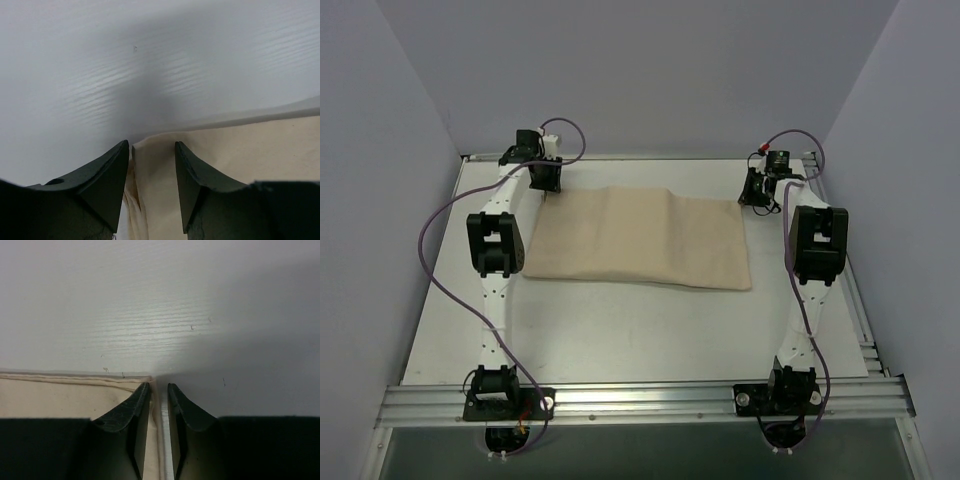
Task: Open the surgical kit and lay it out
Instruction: Open the surgical kit at the center of the board.
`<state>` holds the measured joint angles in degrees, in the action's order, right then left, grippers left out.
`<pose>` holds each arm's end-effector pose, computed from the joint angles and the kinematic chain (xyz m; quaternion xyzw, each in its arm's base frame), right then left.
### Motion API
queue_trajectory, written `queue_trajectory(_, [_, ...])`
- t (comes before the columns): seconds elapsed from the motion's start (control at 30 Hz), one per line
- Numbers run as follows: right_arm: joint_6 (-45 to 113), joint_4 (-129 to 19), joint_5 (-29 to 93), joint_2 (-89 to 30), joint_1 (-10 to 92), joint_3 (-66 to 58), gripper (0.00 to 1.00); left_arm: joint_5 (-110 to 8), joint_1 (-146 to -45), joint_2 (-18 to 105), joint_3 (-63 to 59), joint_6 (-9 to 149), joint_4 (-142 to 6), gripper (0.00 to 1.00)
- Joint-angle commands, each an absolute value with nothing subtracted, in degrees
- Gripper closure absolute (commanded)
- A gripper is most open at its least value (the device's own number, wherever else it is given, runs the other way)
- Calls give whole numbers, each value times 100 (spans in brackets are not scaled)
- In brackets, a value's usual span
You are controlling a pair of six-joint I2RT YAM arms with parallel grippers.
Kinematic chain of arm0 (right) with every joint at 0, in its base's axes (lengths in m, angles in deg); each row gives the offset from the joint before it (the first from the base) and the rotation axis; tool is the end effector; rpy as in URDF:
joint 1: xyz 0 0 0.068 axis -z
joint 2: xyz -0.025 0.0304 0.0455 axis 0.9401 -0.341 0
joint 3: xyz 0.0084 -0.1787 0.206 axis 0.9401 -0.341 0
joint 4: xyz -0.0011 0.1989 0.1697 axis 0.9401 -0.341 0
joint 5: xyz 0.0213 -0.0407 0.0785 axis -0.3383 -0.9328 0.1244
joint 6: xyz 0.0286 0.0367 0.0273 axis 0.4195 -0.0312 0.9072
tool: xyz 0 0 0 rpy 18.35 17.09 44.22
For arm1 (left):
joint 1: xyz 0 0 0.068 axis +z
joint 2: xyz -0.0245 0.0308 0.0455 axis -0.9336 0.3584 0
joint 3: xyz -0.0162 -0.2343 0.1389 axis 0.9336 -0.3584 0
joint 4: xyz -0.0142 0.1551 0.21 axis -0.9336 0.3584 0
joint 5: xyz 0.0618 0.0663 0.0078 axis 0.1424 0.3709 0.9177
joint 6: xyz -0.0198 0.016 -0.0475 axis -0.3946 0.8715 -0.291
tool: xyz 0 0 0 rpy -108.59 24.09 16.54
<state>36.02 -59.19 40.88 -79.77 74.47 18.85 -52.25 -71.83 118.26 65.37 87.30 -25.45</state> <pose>0.5178 -0.0294 0.1666 0.0375 0.8877 0.1495 0.4338 0.5684 -0.0339 0.1762 0.1006 0.9341 -0.0671 0.3360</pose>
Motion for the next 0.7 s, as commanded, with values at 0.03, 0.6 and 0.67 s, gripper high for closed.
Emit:
queue_trajectory(0.03, [3599, -5916, 4103, -7898, 7411, 1767, 85, -5091, -7137, 12057, 6996, 8548, -2393, 49])
queue_trajectory(0.6, [3397, -5837, 3690, -7389, 7411, 1599, 100, -5230, -7146, 10777, 5460, 8512, -3754, 98])
queue_trajectory(0.67, [3362, -5837, 3663, -7292, 7402, 1599, 100, -5432, -7146, 10713, 5484, 8547, -3651, 98])
